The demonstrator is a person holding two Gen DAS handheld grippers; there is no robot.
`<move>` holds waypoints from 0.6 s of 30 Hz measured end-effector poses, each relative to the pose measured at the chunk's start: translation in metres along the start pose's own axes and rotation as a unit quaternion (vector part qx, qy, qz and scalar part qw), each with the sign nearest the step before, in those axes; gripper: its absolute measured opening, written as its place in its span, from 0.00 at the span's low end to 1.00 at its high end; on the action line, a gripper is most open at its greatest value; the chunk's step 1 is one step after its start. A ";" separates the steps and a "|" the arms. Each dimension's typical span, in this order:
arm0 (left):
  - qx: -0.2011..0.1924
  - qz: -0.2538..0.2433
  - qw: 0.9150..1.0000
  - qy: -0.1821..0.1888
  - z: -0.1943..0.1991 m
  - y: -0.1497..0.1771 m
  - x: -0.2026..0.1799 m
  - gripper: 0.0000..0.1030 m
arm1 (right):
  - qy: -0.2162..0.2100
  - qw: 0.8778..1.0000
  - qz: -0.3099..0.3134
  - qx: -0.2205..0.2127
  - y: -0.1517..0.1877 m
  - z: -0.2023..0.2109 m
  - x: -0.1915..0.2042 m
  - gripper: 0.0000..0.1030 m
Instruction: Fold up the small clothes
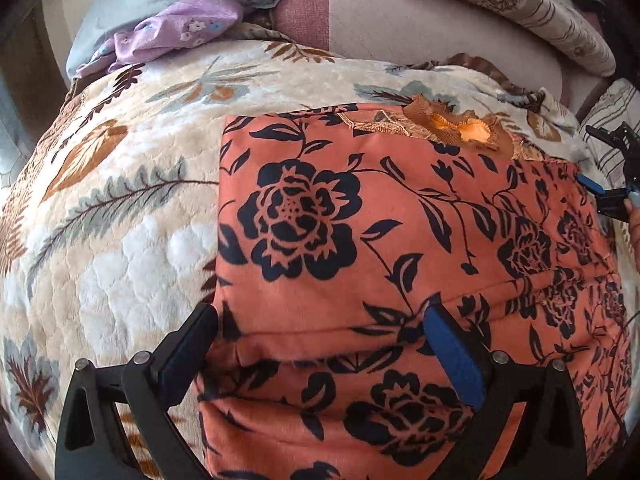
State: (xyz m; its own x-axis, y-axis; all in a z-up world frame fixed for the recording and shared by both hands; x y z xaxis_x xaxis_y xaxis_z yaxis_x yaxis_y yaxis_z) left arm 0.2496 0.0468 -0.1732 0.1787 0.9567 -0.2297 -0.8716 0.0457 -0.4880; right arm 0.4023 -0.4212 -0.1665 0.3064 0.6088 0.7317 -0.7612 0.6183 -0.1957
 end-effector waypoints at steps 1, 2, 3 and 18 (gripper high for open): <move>-0.003 0.006 1.000 0.003 0.005 0.004 0.002 0.99 | 0.004 1.000 0.002 0.013 -0.005 -0.006 -0.002 0.85; -0.005 0.009 1.000 0.002 0.010 0.007 0.004 0.99 | 0.032 0.999 -0.003 0.023 -0.009 -0.007 -0.013 0.85; -0.007 0.013 1.000 -0.004 0.015 0.010 0.007 0.99 | 0.040 0.999 -0.016 0.017 -0.011 -0.007 -0.020 0.85; -0.061 0.117 0.991 0.038 0.128 0.113 0.045 0.99 | 0.110 0.987 0.112 0.035 0.224 0.161 -0.057 0.85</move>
State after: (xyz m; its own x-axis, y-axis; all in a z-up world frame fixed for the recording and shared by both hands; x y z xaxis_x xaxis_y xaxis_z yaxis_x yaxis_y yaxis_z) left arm 0.1011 0.1318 -0.1310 0.0166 0.9128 -0.4081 -0.8324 -0.2135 -0.5113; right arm 0.1222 -0.3972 -0.1470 0.2367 0.8241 0.5146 -0.8591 0.4249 -0.2853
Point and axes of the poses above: each gripper's, at about its wrist camera, not at the fingertips, and z roughly against the way its jaws point, x to its left, y to its underside, the point moved 6 cm from there along -z, roughly the way its jaws point, and after that the axes turned 11 degrees about y, right-handed, at the moved point
